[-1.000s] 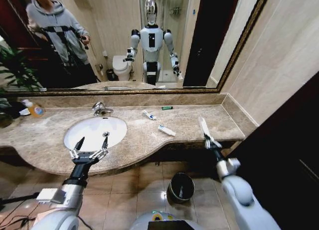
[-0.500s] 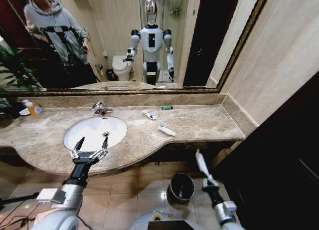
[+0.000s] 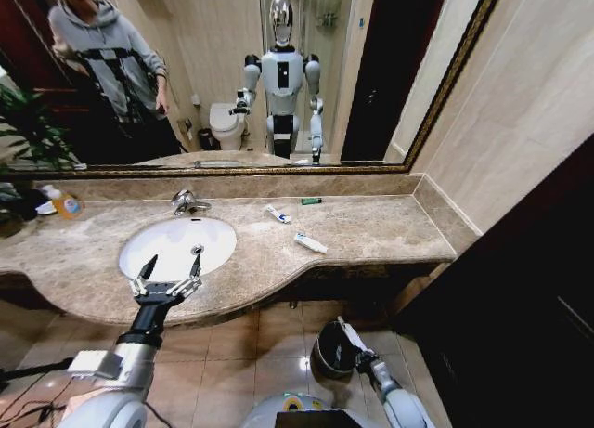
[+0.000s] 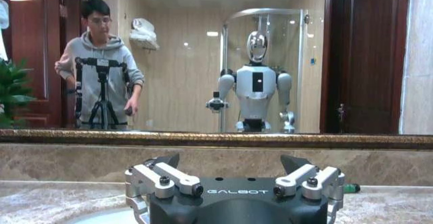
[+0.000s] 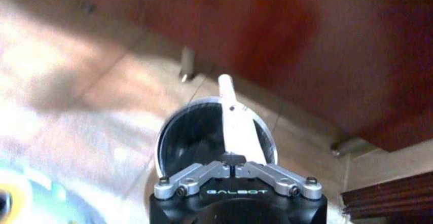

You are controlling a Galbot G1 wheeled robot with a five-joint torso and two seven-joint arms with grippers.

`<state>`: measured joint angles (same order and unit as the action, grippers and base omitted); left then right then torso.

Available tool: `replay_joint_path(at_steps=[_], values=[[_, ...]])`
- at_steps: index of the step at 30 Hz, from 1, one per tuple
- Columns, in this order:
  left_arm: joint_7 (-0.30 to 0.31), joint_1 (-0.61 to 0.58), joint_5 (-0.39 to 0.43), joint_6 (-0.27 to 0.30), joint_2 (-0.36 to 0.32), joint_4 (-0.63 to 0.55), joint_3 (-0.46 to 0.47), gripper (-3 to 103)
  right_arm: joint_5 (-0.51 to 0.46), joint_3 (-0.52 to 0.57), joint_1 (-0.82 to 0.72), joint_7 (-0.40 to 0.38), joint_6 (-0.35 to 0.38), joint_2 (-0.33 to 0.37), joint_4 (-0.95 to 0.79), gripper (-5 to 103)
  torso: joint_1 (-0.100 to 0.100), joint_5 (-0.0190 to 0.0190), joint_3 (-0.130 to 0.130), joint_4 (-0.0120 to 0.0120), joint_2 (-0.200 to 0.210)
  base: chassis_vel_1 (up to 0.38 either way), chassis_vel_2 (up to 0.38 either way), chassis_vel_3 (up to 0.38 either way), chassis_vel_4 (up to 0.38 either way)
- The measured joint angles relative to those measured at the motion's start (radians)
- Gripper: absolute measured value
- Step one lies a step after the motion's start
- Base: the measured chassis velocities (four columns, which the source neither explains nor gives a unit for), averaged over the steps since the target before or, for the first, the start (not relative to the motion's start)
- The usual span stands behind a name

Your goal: Pick up the trash from the sink and place it in the trash bin.

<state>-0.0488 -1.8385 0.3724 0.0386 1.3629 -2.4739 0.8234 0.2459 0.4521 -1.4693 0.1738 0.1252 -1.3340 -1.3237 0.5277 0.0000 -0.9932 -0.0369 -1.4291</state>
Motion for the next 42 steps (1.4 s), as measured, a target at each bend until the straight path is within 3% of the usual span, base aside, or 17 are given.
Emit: replay_joint_path(at_steps=[3,13,14,16,19,22,23,25,30,31,32,35,37,42], values=[[0.0,0.0,0.0,0.0,0.0,0.0,0.0,100,0.078,-0.026,0.048,0.017,-0.024,-0.001,0.105,0,0.0,0.0,0.0,0.0001,0.0,0.0,0.0,0.0,0.0],[0.0,0.0,0.0,0.0,0.0,0.0,0.0,100,0.122,-0.044,0.141,-0.009,-0.063,-0.032,0.24,0,0.0,0.0002,0.0,0.0,0.0,0.0,0.0,0.0,0.0],[0.0,0.0,0.0,0.0,0.0,0.0,0.0,100,0.121,-0.045,0.157,-0.016,-0.066,-0.034,0.251,11,0.0,-0.0002,0.0,0.0,0.0,0.0,0.0,0.0,0.0],[0.0,0.0,0.0,0.0,0.0,0.0,0.0,100,0.12,-0.046,0.16,-0.016,-0.067,-0.034,0.253,11,0.0,-0.0002,0.0,0.0,0.0,0.0,0.0,0.0,0.0],[0.0,0.0,0.0,0.0,0.0,0.0,0.0,100,0.113,-0.045,0.164,-0.017,-0.067,-0.034,0.256,27,0.0,-0.0001,0.0,0.0,0.0,0.0,0.0,0.0,0.0],[0.0,0.0,0.0,0.0,0.0,0.0,0.0,100,0.111,-0.044,0.162,-0.017,-0.067,-0.034,0.255,32,0.0,0.0,0.0,0.0,0.0,0.0,0.0,0.0,0.0],[0.0,0.0,0.0,0.0,0.0,0.0,0.0,100,0.105,-0.042,0.156,-0.017,-0.067,-0.034,0.248,43,0.0,0.0,0.0,0.0,0.0,0.0,0.0,0.0,0.0],[0.0,0.0,0.0,0.0,0.0,0.0,0.0,100,0.103,-0.041,0.152,-0.017,-0.067,-0.033,0.243,43,0.0,0.0,0.0,0.0,0.0,0.0,0.0,0.0,0.0],[0.0,0.0,0.0,0.0,0.0,0.0,0.0,100,0.096,-0.032,0.139,-0.016,-0.067,-0.03,0.228,65,0.0,0.0,0.0,0.0,0.0,0.0,0.0,0.0,0.0],[0.0,0.0,0.0,0.0,0.0,0.0,0.0,100,0.095,-0.029,0.136,-0.015,-0.067,-0.03,0.225,65,0.0,0.0,0.0,0.0,0.0,0.0,0.0,0.0,0.0],[0.0,0.0,0.0,0.0,0.0,0.0,0.0,100,0.095,-0.026,0.132,-0.015,-0.067,-0.031,0.221,76,0.0,-0.0001,0.0,0.0001,0.0,0.0,0.0,0.0,0.0],[0.0,0.0,0.0,0.0,0.0,0.0,0.0,100,0.094,-0.022,0.127,-0.015,-0.067,-0.032,0.216,76,0.0,0.0001,0.0,0.0,0.0,0.0,0.0,0.0,0.0],[0.0,0.0,0.0,0.0,0.0,0.0,0.0,100,0.094,-0.018,0.121,-0.012,-0.067,-0.033,0.206,91,0.0,-0.0001,0.0,0.0,0.0,0.0,0.0,0.0,0.0],[0.0,0.0,0.0,0.0,0.0,0.0,0.0,100,0.096,-0.014,0.109,-0.01,-0.067,-0.038,0.189,100,0.0,-0.0001,0.0,0.0,0.0,0.0,0.0,0.0,0.0]])
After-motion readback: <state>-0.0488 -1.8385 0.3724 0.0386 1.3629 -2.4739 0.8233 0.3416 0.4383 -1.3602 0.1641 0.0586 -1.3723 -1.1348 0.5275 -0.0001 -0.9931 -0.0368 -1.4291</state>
